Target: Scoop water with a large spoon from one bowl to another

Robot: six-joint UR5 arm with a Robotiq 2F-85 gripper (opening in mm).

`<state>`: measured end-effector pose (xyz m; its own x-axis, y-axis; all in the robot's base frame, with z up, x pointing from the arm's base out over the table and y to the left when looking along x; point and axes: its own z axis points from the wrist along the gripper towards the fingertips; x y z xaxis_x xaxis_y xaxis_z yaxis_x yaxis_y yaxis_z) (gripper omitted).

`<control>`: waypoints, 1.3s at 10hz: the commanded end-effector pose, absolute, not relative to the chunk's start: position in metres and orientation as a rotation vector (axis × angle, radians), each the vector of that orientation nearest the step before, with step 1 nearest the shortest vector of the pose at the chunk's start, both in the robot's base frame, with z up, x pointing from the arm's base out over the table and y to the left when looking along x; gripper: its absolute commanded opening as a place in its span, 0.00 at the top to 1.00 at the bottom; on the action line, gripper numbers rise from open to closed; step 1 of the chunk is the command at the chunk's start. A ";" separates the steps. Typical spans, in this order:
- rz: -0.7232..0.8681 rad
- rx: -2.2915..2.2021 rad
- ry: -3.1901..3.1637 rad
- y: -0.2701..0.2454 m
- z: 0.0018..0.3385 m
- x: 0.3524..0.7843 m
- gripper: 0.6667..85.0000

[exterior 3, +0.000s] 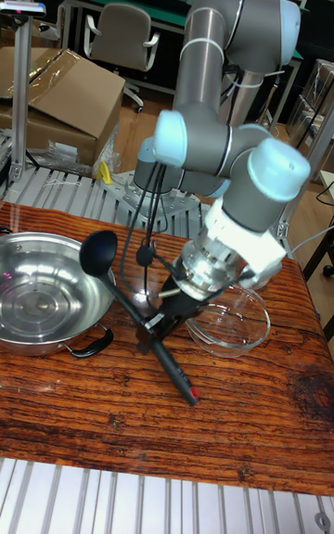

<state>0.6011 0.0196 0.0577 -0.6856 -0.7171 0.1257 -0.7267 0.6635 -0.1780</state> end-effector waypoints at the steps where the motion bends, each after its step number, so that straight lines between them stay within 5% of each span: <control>1: 0.249 1.298 -2.892 0.029 0.091 0.611 1.00; 13: -0.081 1.652 -3.055 0.038 0.166 0.608 1.00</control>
